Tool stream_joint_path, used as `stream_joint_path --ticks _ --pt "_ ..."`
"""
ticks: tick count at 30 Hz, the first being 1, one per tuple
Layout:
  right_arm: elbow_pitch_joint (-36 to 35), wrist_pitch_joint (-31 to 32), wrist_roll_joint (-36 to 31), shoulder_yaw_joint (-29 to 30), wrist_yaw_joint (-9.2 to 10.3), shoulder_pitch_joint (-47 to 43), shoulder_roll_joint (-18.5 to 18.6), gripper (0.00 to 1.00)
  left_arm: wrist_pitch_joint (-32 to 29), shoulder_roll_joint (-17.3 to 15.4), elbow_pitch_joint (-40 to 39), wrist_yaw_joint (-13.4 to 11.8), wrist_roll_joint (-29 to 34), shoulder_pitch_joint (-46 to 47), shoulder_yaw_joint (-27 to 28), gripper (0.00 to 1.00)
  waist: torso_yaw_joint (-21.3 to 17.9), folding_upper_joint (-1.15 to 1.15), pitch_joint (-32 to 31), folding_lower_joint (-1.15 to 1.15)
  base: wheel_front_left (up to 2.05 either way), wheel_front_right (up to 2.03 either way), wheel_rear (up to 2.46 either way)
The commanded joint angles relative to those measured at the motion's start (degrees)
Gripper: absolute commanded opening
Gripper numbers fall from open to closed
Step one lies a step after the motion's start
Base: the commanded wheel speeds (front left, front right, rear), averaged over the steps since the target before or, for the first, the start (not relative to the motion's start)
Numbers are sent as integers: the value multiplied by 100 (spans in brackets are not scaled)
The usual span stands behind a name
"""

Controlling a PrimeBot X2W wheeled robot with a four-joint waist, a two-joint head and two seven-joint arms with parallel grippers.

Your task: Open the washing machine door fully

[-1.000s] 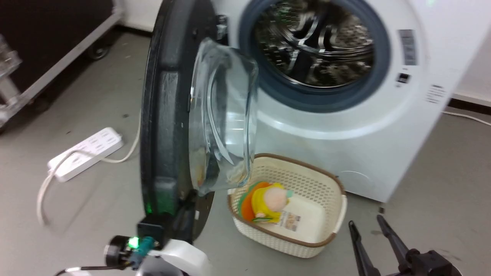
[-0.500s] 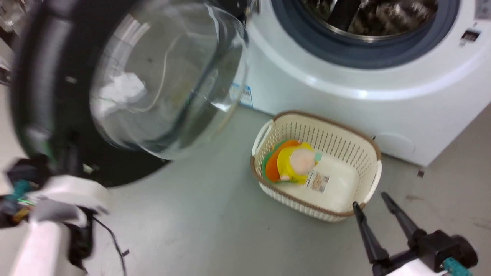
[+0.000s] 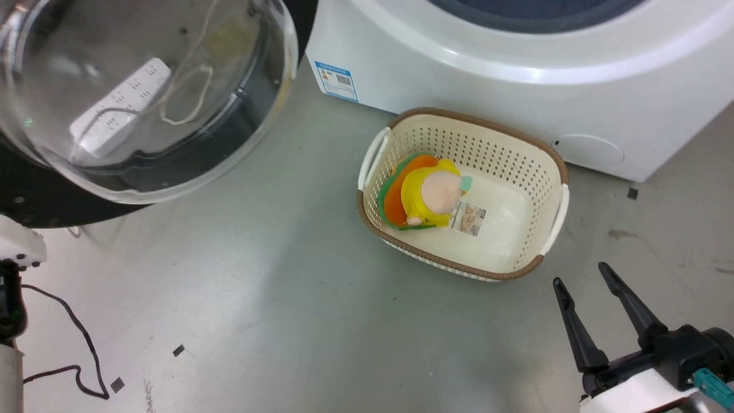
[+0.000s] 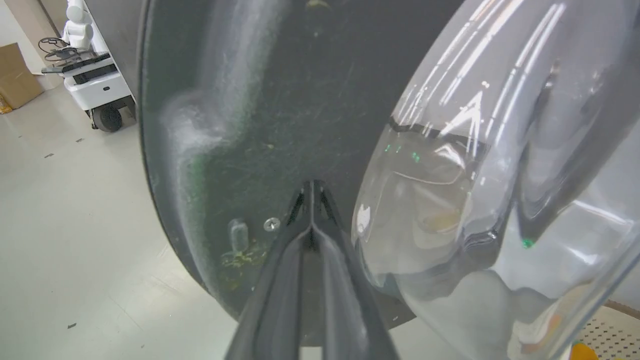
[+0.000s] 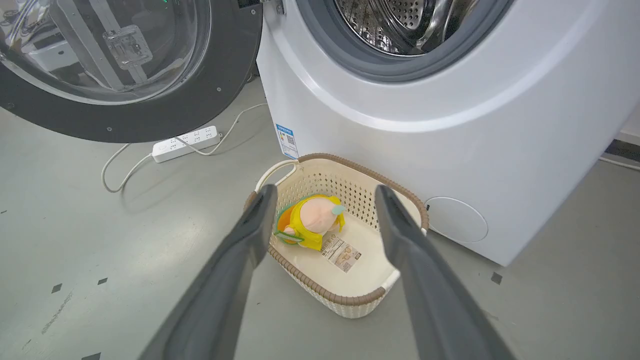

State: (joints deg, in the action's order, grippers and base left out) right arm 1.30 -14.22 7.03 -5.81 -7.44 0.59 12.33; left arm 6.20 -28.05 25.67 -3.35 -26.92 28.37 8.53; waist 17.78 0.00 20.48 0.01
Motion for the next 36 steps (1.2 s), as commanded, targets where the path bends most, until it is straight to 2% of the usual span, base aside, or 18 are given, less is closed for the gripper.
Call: stream_joint_path --ticks 1,6,14,15,17,24,28,36 --pt "-52 7 -15 14 -5 103 61 100 57 -30 132 49 -13 122 4 0 -31 0 56 -1 0 0 0" --pt "-85 26 1 65 -5 118 131 100 272 -110 621 159 1 341 -37 0 -71 0 40 -1 0 0 0" --pt "-9 -23 7 190 -5 137 -44 100 678 -68 703 296 236 210 -276 0 -164 0 -358 -1 0 0 0" --pt "44 -41 75 301 -5 136 -177 100 743 69 547 336 223 75 -318 0 -213 0 -547 -1 0 0 0" --pt "73 -48 98 361 -5 147 -233 100 766 121 441 351 251 -23 -363 0 -248 0 -641 -1 0 0 0" --pt "82 -74 -71 898 -5 286 -518 100 834 640 -648 360 424 -849 -772 0 -622 0 -1301 -1 0 0 0" --pt "53 -76 -208 1185 -5 253 -650 100 850 1097 -1300 418 248 -1302 -938 0 -899 0 -1575 -1 0 0 0" --pt "-15 -77 -401 1141 -5 107 -793 100 873 1634 -1904 277 495 -2000 -1333 0 -1442 0 -1877 -1 0 0 0"
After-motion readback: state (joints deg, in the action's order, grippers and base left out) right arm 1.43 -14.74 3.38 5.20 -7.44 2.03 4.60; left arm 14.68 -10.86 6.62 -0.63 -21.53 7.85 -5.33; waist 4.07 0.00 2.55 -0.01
